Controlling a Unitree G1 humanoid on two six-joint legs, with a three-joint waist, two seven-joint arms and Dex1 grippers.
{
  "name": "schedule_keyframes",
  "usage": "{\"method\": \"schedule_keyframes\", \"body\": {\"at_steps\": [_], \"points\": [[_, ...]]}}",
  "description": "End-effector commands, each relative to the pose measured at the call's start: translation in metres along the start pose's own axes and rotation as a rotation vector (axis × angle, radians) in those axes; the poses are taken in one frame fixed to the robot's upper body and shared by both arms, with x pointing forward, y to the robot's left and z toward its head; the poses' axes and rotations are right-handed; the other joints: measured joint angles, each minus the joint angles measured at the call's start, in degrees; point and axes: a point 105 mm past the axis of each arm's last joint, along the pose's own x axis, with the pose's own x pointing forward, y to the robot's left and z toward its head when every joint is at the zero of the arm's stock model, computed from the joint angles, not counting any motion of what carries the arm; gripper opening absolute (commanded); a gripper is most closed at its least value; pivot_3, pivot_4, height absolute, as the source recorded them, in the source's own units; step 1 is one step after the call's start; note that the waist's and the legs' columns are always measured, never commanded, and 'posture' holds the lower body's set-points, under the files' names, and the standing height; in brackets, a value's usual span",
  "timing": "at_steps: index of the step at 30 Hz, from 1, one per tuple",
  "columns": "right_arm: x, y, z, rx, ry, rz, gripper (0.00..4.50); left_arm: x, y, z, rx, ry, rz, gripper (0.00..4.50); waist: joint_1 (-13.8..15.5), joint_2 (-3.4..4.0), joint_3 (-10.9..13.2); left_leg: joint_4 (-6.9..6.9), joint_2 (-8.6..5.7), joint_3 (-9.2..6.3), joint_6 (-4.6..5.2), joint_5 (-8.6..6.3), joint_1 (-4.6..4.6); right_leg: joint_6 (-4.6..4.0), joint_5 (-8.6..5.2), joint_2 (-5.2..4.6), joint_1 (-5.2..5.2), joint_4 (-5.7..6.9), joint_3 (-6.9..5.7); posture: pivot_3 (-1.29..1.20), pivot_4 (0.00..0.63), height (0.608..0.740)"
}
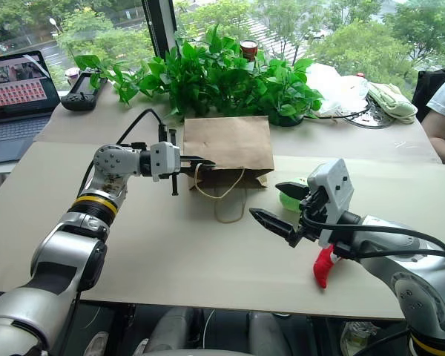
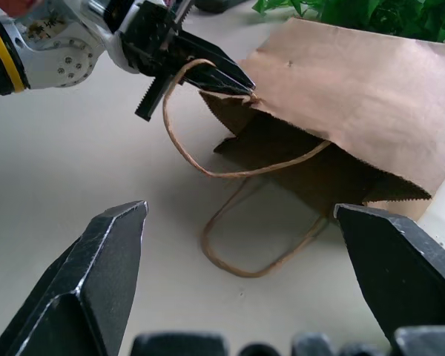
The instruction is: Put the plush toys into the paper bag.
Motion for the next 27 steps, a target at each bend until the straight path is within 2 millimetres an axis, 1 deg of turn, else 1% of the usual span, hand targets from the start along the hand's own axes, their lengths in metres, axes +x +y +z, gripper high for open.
{"method": "schedule_keyframes", "body": {"at_steps": [1, 4, 6, 12, 14, 15, 16, 20, 21, 22, 23, 26, 27], "points": [[0.001, 0.001, 0.004, -0.036, -0.026, -0.006, 4.5, -0.009, -0.005, 0.019, -0.018, -0.044, -0.007, 0.01, -0.2, 0.0, 0.0, 0.01, 0.0, -0.02, 0.0, 0.0, 0.0, 0.0, 0.0, 0.0, 0.01, 0.01, 0.0, 0.0, 0.15, 0.74], [0.004, 0.001, 0.0, -0.034, -0.012, -0.001, 4.5, -0.017, -0.013, 0.018, -0.042, -0.01, 0.009, 0.01, -0.3, 0.0, 0.0, 0.07, 0.01, -0.05, 0.0, 0.01, 0.04, 0.0, 0.0, 0.02, 0.06, 0.04, 0.0, 0.0, 0.15, 0.74], [0.006, 0.001, -0.003, -0.033, 0.0, 0.005, 4.5, -0.019, -0.012, 0.018, -0.056, 0.002, 0.029, 0.01, -0.3, 0.0, 0.0, 0.09, 0.0, -0.05, 0.01, 0.02, 0.12, 0.0, 0.0, 0.02, 0.11, 0.07, 0.01, 0.0, 0.15, 0.74], [0.02, -0.001, -0.013, -0.042, 0.05, 0.0, 4.5, -0.02, 0.007, 0.023, -0.105, 0.008, 0.119, 0.01, -0.2, 0.0, 0.0, 0.1, -0.01, -0.04, 0.04, 0.04, 0.12, 0.0, 0.0, 0.02, 0.11, 0.06, 0.01, 0.0, 0.15, 0.74], [0.035, -0.004, -0.014, -0.026, 0.032, -0.032, 3.97, -0.02, 0.014, 0.027, -0.136, -0.007, 0.153, 0.0, -0.2, 0.0, 0.0, 0.1, -0.01, -0.03, 0.04, 0.04, 0.09, 0.0, 0.0, 0.04, 0.08, 0.06, 0.01, 0.0, 0.15, 0.74], [0.041, -0.006, -0.013, -0.016, 0.025, -0.052, 3.8, -0.019, 0.016, 0.029, -0.146, -0.013, 0.164, 0.0, -0.4, 0.0, 0.0, 0.1, 0.0, -0.04, 0.04, 0.04, 0.1, 0.0, 0.0, 0.06, 0.07, 0.07, 0.01, 0.0, 0.15, 0.74], [0.047, -0.008, -0.013, -0.004, 0.02, -0.073, 3.38, -0.019, 0.018, 0.031, -0.156, -0.02, 0.172, 0.0, -0.5, 0.0, 0.0, 0.09, 0.02, -0.04, 0.04, 0.04, 0.1, 0.0, 0.0, 0.09, 0.07, 0.06, 0.03, 0.0, 0.15, 0.74], [0.068, -0.006, -0.017, 0.011, 0.021, -0.103, 2.13, -0.018, 0.019, 0.034, -0.178, -0.017, 0.176, 0.0, -0.4, 0.01, 0.0, 0.08, 0.01, -0.03, 0.04, 0.04, 0.1, 0.0, 0.0, 0.1, 0.06, 0.08, 0.06, 0.0, 0.15, 0.74], [0.072, -0.004, -0.018, 0.013, 0.022, -0.104, 1.59, -0.017, 0.019, 0.034, -0.178, -0.012, 0.172, 0.0, -0.4, 0.01, 0.0, 0.08, 0.01, -0.02, 0.04, 0.04, 0.09, 0.0, 0.0, 0.1, 0.05, 0.08, 0.06, 0.0, 0.15, 0.74], [0.077, -0.003, -0.019, 0.015, 0.018, -0.11, 1.44, -0.018, 0.019, 0.034, -0.178, -0.009, 0.17, 0.0, -0.3, 0.02, 0.0, 0.08, 0.01, -0.01, 0.04, 0.04, 0.08, 0.0, 0.0, 0.09, 0.05, 0.07, 0.06, 0.0, 0.15, 0.74], [0.081, -0.003, -0.02, 0.02, 0.014, -0.121, 1.03, -0.018, 0.02, 0.034, -0.18, -0.01, 0.173, 0.0, -0.3, 0.02, 0.0, 0.08, 0.01, -0.01, 0.04, 0.04, 0.06, 0.0, 0.0, 0.09, 0.04, 0.06, 0.06, 0.0, 0.15, 0.74], [0.093, -0.008, -0.028, 0.017, 0.024, -0.175, 0.02, -0.017, 0.025, 0.037, -0.184, -0.017, 0.186, 0.0, -0.3, 0.02, 0.0, 0.08, 0.0, 0.0, 0.04, 0.04, 0.05, 0.0, 0.0, 0.08, 0.04, 0.06, 0.05, 0.0, 0.15, 0.74], [0.096, -0.012, -0.029, 0.017, 0.017, -0.2, 0.02, -0.017, 0.027, 0.038, -0.185, -0.019, 0.192, 0.0, -0.2, 0.02, 0.0, 0.08, -0.01, 0.01, 0.04, 0.04, 0.05, 0.0, 0.0, 0.07, 0.03, 0.06, 0.05, 0.0, 0.15, 0.74]]}}
